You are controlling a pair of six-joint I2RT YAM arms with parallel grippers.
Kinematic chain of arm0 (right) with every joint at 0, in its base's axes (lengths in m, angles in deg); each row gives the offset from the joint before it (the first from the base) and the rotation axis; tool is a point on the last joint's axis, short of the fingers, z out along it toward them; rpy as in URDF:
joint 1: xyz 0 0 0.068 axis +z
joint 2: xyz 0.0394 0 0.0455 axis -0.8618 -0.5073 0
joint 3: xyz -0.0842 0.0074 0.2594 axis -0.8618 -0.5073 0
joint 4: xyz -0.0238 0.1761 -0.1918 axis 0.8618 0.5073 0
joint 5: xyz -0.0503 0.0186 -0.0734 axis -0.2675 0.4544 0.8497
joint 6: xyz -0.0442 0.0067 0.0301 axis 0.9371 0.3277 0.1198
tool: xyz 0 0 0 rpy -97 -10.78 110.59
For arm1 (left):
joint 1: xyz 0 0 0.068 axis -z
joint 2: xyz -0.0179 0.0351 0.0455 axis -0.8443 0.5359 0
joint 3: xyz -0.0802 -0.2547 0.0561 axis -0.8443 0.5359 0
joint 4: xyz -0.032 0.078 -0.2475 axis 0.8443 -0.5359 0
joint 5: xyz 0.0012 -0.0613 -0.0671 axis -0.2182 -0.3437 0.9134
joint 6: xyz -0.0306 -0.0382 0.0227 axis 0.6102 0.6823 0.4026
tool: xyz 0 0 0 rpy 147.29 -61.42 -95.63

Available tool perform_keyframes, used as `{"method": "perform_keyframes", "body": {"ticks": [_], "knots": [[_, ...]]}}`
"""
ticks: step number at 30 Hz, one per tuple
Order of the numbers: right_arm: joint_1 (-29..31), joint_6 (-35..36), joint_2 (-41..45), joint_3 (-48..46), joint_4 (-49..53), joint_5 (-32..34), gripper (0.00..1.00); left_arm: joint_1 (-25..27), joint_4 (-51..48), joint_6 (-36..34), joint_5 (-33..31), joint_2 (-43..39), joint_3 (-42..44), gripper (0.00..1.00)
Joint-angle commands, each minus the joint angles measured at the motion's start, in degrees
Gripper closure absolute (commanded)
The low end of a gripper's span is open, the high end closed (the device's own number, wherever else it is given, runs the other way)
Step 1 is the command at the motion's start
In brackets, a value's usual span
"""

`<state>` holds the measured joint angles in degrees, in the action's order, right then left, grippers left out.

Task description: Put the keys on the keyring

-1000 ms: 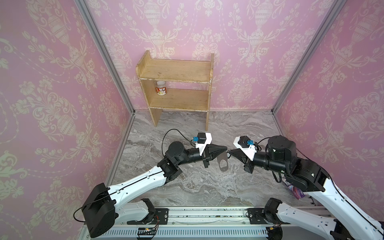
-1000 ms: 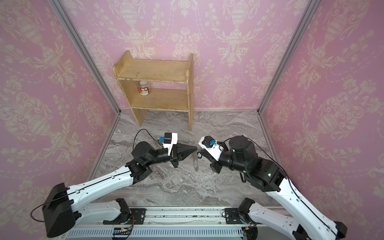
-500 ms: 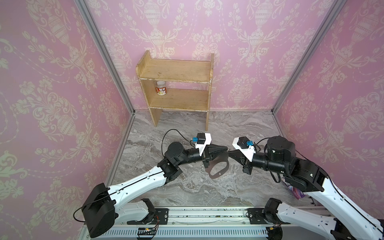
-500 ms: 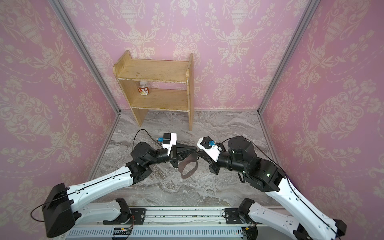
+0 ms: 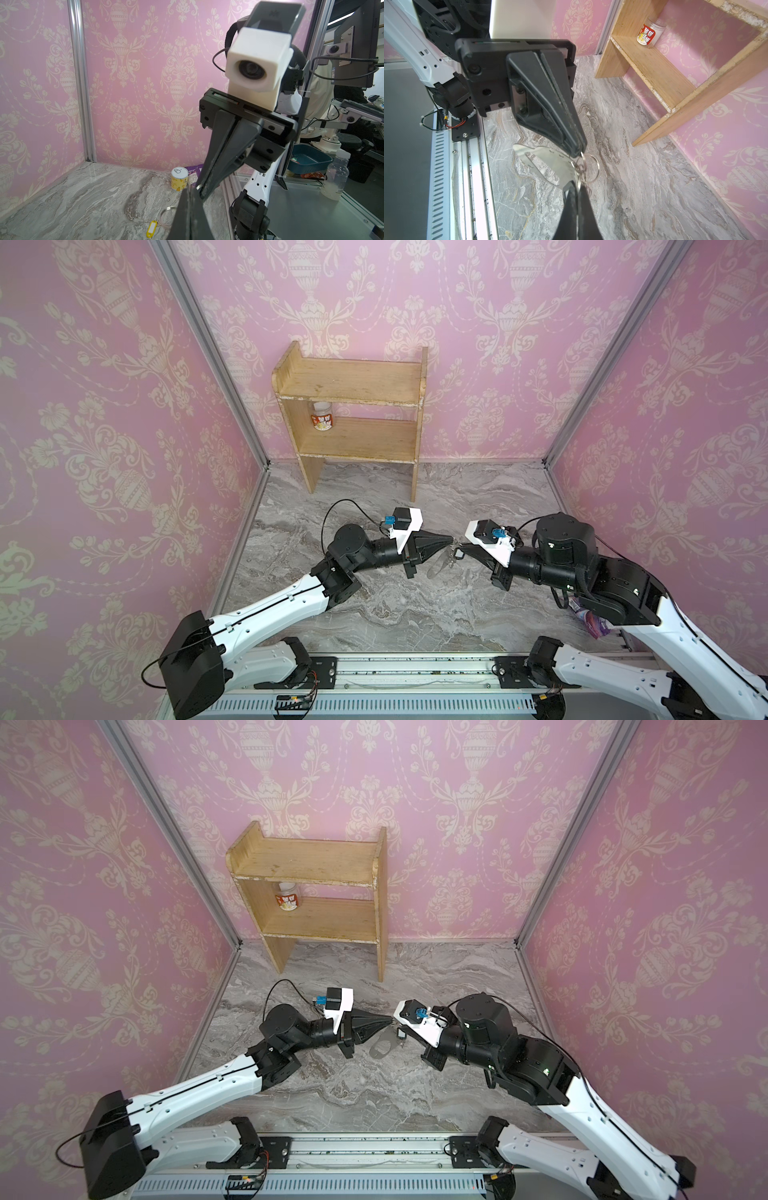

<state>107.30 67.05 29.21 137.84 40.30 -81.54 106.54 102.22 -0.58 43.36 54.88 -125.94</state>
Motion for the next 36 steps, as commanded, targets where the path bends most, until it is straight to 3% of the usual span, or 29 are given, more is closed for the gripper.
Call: {"method": "perform_keyframes", "body": {"ticks": [1,13,19,22,36], "knots": [[-0.1,2.4,0.5,2.6,1.7,3.8,1.00,-0.5,-1.6,-2.0,0.6,-1.1,0.6,1.00],[0.1,4.8,-4.4,8.0,6.3,-2.5,1.00,-0.5,-3.3,-3.7,-0.9,-1.8,1.5,1.00],[0.2,3.6,-3.0,7.0,5.9,-0.8,1.00,-0.5,-5.9,-5.7,-1.4,-3.0,1.9,1.00],[0.3,2.3,-5.8,8.4,8.9,-5.6,1.00,-0.5,-2.5,-4.1,-1.5,-2.5,1.8,1.00],[0.8,-3.7,-3.0,0.8,-0.8,-10.1,1.00,-0.5,15.5,2.7,-2.3,1.2,2.3,1.00]]}}
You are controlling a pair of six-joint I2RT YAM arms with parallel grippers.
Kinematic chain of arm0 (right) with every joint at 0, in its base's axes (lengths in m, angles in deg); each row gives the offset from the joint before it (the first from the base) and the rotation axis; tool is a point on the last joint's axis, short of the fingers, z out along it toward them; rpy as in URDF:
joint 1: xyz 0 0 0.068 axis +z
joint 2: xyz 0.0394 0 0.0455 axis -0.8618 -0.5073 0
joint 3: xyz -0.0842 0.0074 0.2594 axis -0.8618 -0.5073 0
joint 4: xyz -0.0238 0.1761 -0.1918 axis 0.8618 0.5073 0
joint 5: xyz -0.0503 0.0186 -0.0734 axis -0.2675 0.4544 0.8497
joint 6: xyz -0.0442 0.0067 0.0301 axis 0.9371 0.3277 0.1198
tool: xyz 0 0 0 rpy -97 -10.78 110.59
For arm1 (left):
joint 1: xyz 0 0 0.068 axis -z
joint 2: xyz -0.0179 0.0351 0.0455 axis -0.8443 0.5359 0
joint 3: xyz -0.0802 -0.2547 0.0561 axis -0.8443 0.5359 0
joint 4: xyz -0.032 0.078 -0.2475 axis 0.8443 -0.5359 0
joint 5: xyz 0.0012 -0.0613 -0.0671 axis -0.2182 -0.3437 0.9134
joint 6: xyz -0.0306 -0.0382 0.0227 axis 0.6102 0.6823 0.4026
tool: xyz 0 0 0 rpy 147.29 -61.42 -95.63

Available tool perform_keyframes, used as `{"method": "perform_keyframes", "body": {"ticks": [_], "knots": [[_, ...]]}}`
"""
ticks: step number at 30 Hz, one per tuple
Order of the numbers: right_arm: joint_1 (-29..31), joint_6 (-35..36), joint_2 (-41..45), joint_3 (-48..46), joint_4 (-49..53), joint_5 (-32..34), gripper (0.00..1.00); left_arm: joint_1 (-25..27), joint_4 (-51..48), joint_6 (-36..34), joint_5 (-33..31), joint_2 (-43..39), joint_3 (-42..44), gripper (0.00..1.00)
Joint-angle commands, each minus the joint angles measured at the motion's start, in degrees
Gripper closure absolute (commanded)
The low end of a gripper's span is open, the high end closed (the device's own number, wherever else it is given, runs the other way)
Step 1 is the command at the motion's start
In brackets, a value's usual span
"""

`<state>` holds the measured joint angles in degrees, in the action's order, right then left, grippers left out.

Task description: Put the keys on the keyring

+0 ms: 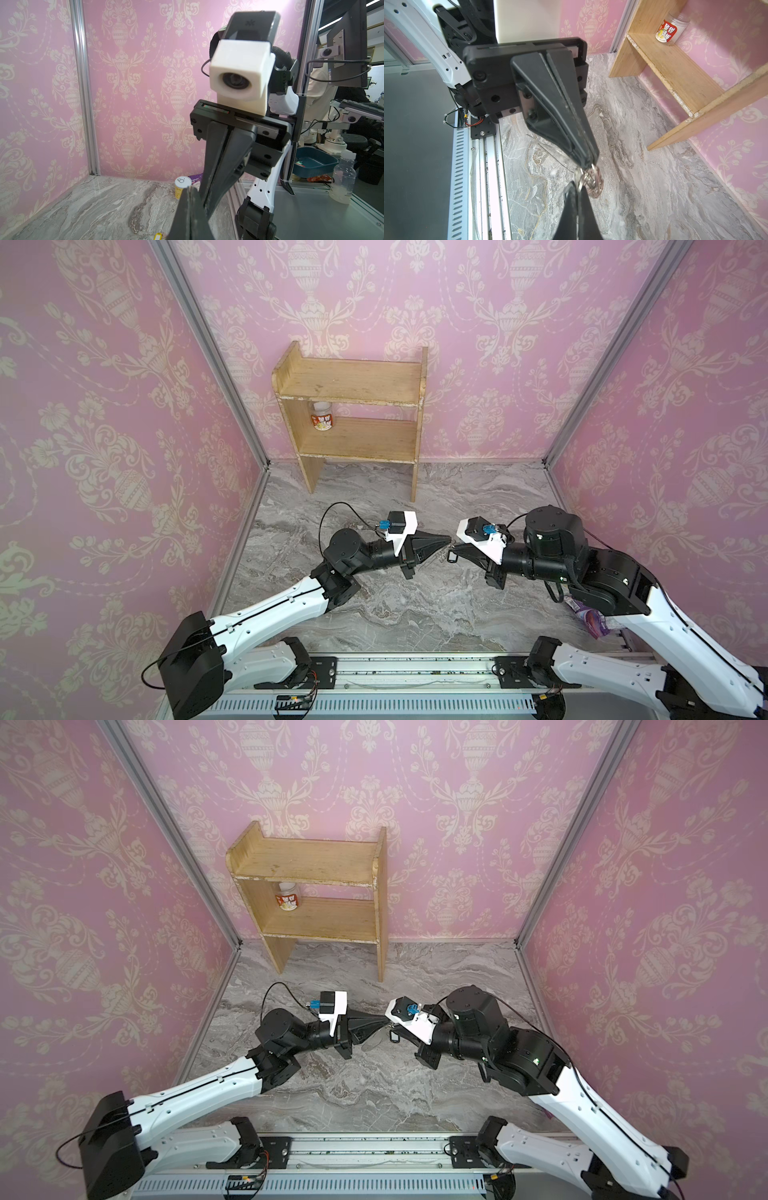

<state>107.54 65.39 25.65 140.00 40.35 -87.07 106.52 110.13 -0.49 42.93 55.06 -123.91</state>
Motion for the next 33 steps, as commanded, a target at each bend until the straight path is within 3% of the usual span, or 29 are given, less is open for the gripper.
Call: {"method": "perform_keyframes", "body": {"ticks": [1,6,16,17,20,21,33], "knots": [[0.7,-2.2,0.7,-1.7,-1.4,-4.5,1.00,-0.5,9.0,3.3,-2.1,1.6,0.4,1.00],[0.8,-3.0,0.8,-2.7,-3.9,-5.1,1.00,-0.5,13.5,6.3,-2.1,3.8,0.7,1.00],[0.9,-3.4,2.6,-4.4,-5.3,-3.4,1.00,-0.5,12.4,6.2,-2.2,3.8,1.1,1.00],[0.8,-3.4,2.8,-4.7,-5.1,-3.5,0.99,-0.5,12.4,6.2,-2.2,3.7,1.1,1.00],[0.8,-3.1,4.3,-4.9,-4.4,-0.6,0.77,-0.5,10.8,5.2,-2.0,2.9,1.2,1.00],[0.6,-3.0,5.1,-5.0,-4.5,0.7,0.74,-0.4,10.1,4.9,-2.0,2.5,1.2,1.00],[-1.1,-7.2,5.8,-10.4,-10.1,-0.3,0.65,-0.5,9.7,4.5,-1.7,1.8,1.2,1.00]]}}
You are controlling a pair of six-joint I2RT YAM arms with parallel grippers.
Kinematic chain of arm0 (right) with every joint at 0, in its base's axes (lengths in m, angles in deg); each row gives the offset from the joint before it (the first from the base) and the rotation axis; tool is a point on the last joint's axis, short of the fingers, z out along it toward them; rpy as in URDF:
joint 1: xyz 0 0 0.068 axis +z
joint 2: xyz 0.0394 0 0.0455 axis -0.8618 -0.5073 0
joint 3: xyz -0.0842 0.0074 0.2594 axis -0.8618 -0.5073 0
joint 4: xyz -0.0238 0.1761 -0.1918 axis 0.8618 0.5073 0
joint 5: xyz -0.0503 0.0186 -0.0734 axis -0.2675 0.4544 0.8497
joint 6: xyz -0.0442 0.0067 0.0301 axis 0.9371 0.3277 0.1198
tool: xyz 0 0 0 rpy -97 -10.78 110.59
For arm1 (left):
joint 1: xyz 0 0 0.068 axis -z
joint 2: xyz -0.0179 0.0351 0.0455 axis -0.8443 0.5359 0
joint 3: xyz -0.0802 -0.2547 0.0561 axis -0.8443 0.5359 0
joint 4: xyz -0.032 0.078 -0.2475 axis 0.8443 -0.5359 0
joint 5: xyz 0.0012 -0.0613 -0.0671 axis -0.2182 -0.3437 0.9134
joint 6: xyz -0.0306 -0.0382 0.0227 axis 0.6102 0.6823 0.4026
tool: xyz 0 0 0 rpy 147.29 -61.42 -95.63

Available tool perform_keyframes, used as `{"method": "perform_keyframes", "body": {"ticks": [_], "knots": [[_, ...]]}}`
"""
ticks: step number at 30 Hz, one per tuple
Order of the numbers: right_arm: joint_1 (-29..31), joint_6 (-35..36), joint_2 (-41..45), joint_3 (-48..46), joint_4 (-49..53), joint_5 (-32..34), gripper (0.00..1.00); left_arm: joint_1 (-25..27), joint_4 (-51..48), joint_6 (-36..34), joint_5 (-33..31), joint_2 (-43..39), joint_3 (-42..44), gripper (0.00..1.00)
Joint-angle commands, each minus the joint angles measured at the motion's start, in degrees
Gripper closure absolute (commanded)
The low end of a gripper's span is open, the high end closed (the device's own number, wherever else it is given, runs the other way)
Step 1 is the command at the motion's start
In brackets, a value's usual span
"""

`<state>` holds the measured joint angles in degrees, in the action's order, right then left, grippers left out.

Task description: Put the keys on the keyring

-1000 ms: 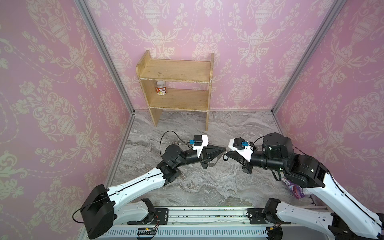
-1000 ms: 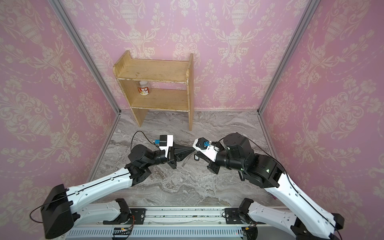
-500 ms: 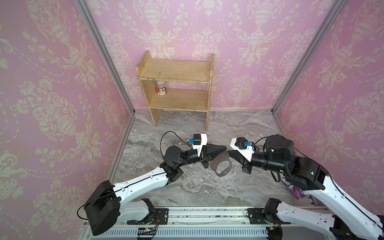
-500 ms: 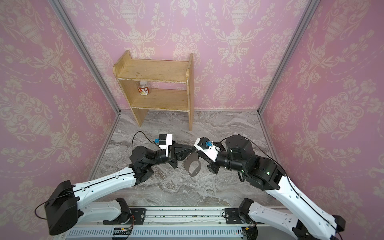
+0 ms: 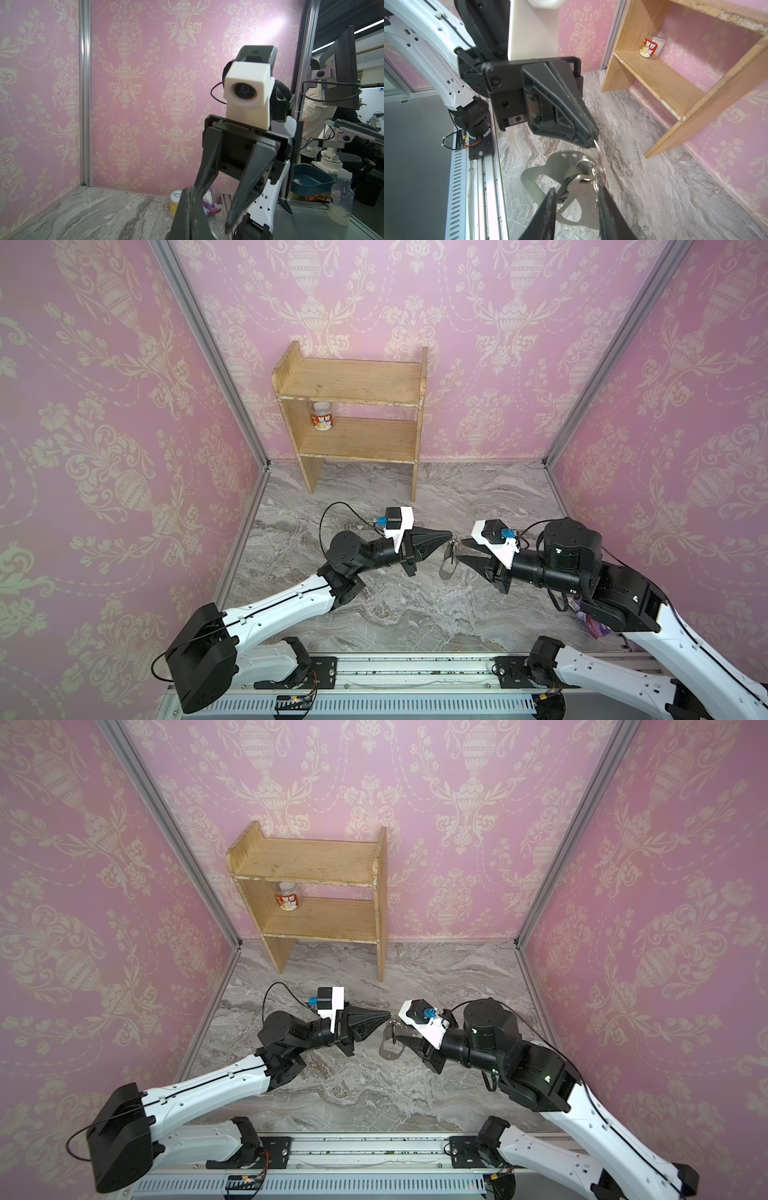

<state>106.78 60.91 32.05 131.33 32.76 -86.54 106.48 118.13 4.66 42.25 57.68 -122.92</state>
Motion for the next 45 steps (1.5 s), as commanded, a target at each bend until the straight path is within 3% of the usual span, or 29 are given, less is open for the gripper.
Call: {"method": "perform_keyframes", "body": {"ticks": [1,9,16,27,43,45], "knots": [[-0.2,-3.1,-1.0,-2.0,-2.9,-1.4,0.65,-0.5,1.8,-0.5,-1.0,-0.9,0.2,1.00],[-0.2,-6.3,-1.5,-4.4,-8.2,-2.9,0.65,-0.4,1.4,-0.4,-1.0,-1.5,0.2,1.00],[-0.2,-5.3,-1.2,-4.5,-9.1,1.5,1.00,-0.4,0.1,-0.3,-1.0,-2.6,0.2,1.00],[-0.2,2.9,-2.3,9.7,10.6,2.7,1.00,-0.5,-6.6,-5.7,-4.6,-4.7,3.7,1.00],[0.0,4.1,-3.8,14.2,9.8,-0.7,1.00,-0.5,-10.1,-7.1,-4.5,-4.0,4.2,1.00],[0.0,4.2,-4.2,14.6,10.1,-0.9,1.00,-0.5,-10.0,-7.1,-4.9,-4.1,4.5,0.85]]}}
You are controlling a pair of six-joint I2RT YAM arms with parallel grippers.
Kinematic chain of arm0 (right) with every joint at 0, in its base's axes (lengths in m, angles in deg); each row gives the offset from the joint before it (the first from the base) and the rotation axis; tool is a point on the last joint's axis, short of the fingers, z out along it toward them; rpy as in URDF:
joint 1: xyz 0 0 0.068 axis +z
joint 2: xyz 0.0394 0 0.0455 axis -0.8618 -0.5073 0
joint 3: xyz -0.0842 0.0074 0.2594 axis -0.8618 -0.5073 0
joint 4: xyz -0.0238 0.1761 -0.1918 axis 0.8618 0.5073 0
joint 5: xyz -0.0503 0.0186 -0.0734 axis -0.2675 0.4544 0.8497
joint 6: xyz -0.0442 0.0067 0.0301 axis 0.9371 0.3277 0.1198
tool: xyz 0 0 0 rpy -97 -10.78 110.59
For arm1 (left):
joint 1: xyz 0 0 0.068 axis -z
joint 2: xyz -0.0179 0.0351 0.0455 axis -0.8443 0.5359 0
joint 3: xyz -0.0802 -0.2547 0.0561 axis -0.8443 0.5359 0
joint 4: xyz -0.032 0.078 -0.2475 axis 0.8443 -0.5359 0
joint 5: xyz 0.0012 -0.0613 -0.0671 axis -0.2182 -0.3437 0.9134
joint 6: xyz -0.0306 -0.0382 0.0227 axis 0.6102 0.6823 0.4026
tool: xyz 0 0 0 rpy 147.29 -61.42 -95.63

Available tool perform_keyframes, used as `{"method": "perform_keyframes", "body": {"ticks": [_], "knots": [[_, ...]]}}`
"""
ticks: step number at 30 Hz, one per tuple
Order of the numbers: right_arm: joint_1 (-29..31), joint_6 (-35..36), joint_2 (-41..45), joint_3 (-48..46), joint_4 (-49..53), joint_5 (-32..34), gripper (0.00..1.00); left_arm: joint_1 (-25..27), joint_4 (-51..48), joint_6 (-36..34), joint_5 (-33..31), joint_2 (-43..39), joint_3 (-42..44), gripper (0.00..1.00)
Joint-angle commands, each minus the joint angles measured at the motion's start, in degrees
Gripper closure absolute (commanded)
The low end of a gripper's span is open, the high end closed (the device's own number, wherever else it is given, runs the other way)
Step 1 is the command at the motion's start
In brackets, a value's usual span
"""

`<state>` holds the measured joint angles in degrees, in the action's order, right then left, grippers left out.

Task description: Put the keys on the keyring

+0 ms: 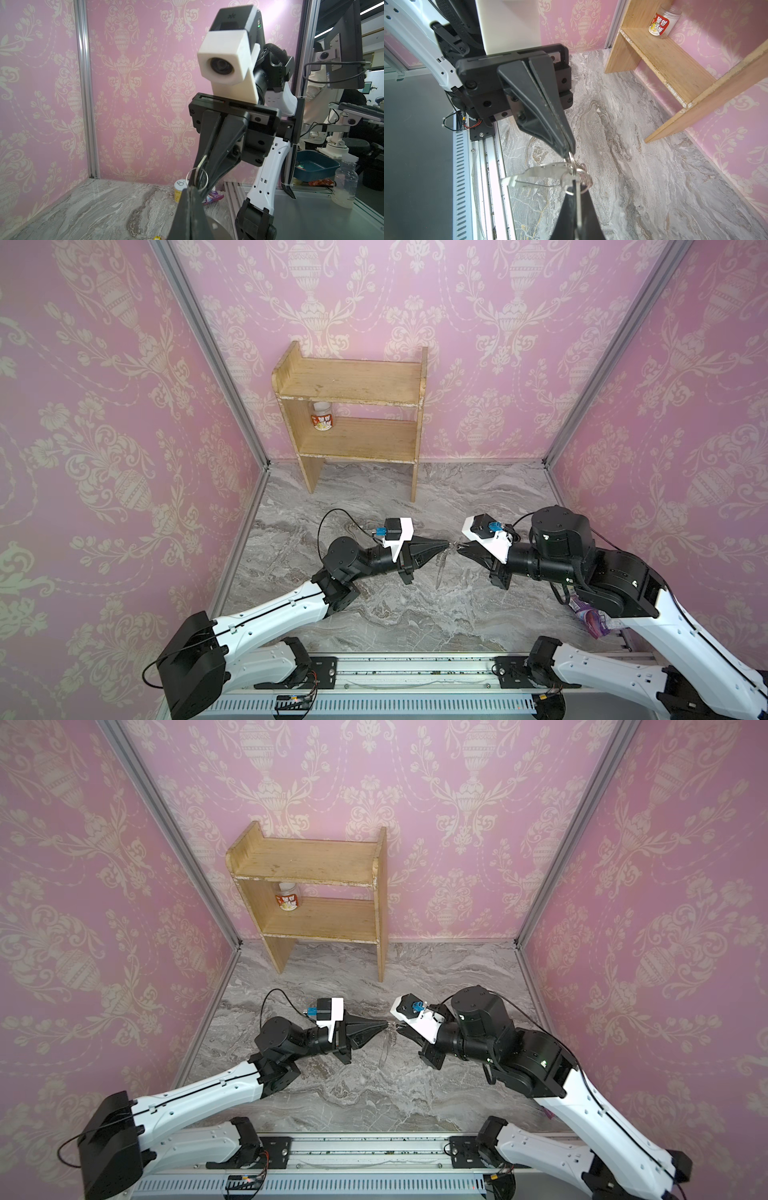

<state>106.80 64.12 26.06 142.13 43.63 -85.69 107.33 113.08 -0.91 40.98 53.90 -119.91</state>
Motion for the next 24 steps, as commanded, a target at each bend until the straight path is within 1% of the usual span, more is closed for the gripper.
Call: {"method": "perform_keyframes", "body": {"ticks": [1,2,4,6,13,21,24], "knots": [[0.1,1.0,1.7,3.9,-0.7,-1.7,1.00,-1.3,-4.9,-1.5,-4.0,-0.6,1.7,0.75],[0.1,1.0,1.6,3.9,-0.5,-1.6,1.00,-1.3,-5.0,-1.7,-4.7,-0.9,2.0,0.67],[0.1,1.1,1.5,3.9,-0.3,-1.4,1.00,-1.3,-5.2,-1.9,-6.4,-2.1,2.8,0.54],[0.2,1.1,1.4,3.9,-0.2,-1.3,1.00,-1.3,-6.1,-2.4,-8.0,-3.6,3.6,0.49],[0.2,0.7,0.7,2.9,-0.6,-1.6,1.00,-1.4,-11.2,-4.4,-11.0,-8.1,4.6,0.40],[0.2,-1.8,-0.3,-1.4,-4.0,-2.7,1.00,-1.4,-17.1,-6.5,-13.2,-13.0,5.4,0.31],[0.2,-2.7,-1.0,-2.7,-5.6,-3.2,1.00,-1.4,-20.6,-7.3,-14.1,-15.0,5.5,0.30]]}}
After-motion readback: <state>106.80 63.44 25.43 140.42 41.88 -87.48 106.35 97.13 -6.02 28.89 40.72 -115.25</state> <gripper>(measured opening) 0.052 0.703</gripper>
